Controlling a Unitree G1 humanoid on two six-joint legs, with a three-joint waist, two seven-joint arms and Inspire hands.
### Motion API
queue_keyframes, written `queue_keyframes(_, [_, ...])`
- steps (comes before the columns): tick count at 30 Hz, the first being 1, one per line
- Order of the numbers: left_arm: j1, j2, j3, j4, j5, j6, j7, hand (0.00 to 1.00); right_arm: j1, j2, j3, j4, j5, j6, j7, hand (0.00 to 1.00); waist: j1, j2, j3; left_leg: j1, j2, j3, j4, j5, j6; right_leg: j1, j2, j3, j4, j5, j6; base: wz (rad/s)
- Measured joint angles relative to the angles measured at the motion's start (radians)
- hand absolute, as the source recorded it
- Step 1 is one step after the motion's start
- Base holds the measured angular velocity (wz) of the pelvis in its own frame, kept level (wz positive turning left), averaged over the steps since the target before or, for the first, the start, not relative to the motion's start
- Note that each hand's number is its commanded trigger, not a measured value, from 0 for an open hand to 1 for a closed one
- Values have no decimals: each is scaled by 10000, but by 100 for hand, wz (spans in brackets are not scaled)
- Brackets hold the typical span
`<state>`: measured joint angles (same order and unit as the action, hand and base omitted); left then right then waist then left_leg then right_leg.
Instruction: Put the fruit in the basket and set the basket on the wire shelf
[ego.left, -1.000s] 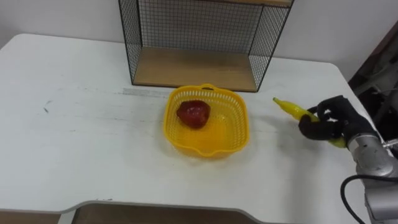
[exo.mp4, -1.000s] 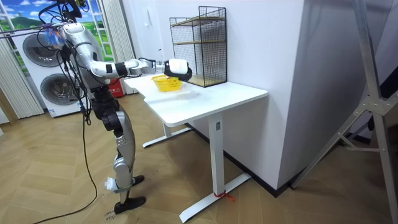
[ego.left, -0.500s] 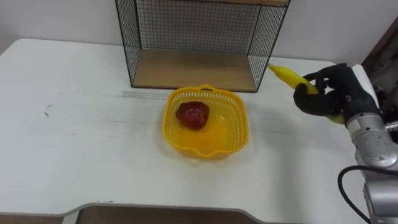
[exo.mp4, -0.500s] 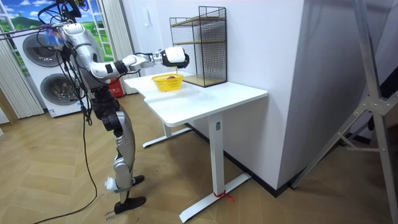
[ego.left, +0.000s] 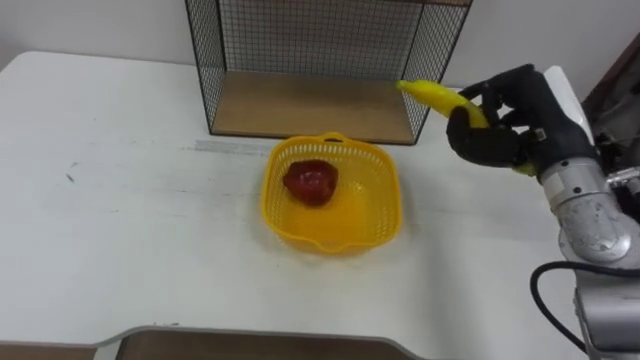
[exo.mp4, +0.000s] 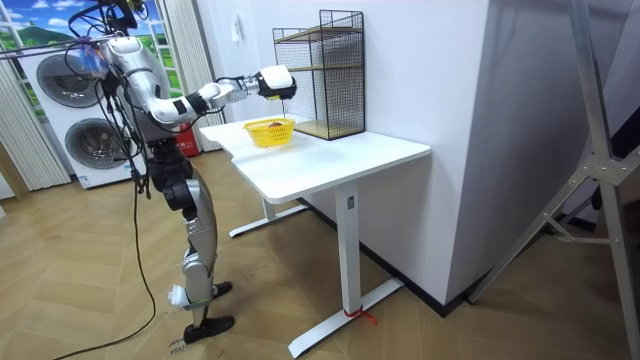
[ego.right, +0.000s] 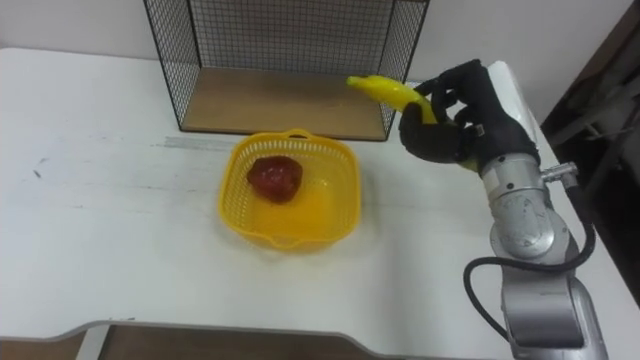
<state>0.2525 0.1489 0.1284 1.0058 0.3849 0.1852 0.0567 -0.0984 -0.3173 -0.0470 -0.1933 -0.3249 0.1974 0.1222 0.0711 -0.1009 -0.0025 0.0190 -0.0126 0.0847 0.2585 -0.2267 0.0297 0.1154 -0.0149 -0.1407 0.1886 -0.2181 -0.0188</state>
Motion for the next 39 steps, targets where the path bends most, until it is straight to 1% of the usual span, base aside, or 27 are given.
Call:
queue_keyframes(2, [-2,23,-124,3,0,-55,2,0,1,-4,241,-212,-11,5,158,100,49,-48,5,-59,3,19,32,0,-1,-36,0,6,2,1,0,-2])
queue_keyframes(4, [-68,20,-179,14,0,-103,3,0,0,-1,515,-409,-7,4,425,100,133,-84,27,-97,3,35,85,-3,3,-95,-5,2,-2,2,1,0])
queue_keyframes(6, [-148,23,-181,83,0,-153,5,0,0,0,686,-500,-6,4,635,100,168,-80,32,-96,6,17,83,-6,8,-92,-11,-3,-2,5,8,0])
queue_keyframes(15, [-209,22,-186,354,-2,-202,6,0,0,0,717,-554,-62,3,1206,100,209,-47,50,-125,1,-29,86,-9,11,-38,-5,-36,-3,14,20,0])
queue_keyframes(16, [-222,24,-190,355,-3,-205,12,0,0,0,739,-554,-168,3,1236,100,204,-20,68,-132,1,-54,86,-9,11,-23,-5,-66,-3,14,20,4])
queue_keyframes(17, [-235,28,-202,355,-6,-206,17,0,0,1,749,-554,-226,2,1244,100,203,-17,70,-136,1,-60,86,-9,11,-18,-4,-78,-3,14,20,5])
queue_keyframes(20, [-295,39,-269,354,-2,-247,40,0,0,3,764,-555,-352,2,1431,100,213,-19,69,-179,-2,-70,77,-9,10,-16,2,-80,-1,16,16,0])
queue_keyframes(22, [-292,51,-332,355,-1,-253,41,0,0,15,930,-598,-537,2,1470,100,213,-24,64,-210,-2,-65,83,-9,10,-25,8,-69,-2,19,11,0])
queue_keyframes(23, [-291,55,-345,354,0,-253,40,0,1,14,982,-612,-606,1,1509,81,202,-28,61,-219,-2,-68,91,-9,10,-26,8,-73,-3,20,10,0])
queue_keyframes(24, [-288,65,-351,355,1,-253,39,0,16,20,1073,-615,-735,1,1588,53,186,-36,56,-239,-5,-67,105,-9,10,-30,8,-92,-3,21,9,4])
queue_keyframes(25, [-292,76,-351,356,0,-254,37,0,35,33,1103,-615,-785,2,1680,10,191,-54,44,-251,-8,-70,106,-9,10,-33,8,-107,-5,22,9,4])
queue_keyframes(26, [-291,82,-350,356,0,-256,35,0,35,38,1127,-616,-828,2,1724,0,192,-56,42,-251,-10,-70,106,-9,10,-33,8,-109,-5,22,10,0])
queue_keyframes(31, [-382,244,-362,357,5,-260,10,0,86,161,1162,-616,-866,2,1866,0,188,-68,34,-292,-15,-89,105,-8,9,-57,3,-152,-8,23,10,0])
queue_keyframes(35, [-391,277,-364,355,12,-260,3,0,141,163,1368,-615,-873,2,1885,0,179,-77,27,-370,-15,-104,124,-8,9,-120,3,-172,-8,23,10,0])
queue_keyframes(38, [-393,277,-365,355,4,-263,3,0,146,167,1411,-610,-968,2,1987,0,138,-83,25,-436,-18,-149,172,-8,9,-139,-10,-278,-11,25,11,7])
queue_keyframes(39, [-466,281,-415,353,0,-268,3,0,150,168,1417,-610,-968,2,2023,0,126,-70,32,-427,-15,-134,183,-7,9,-146,-12,-267,-11,24,11,0])
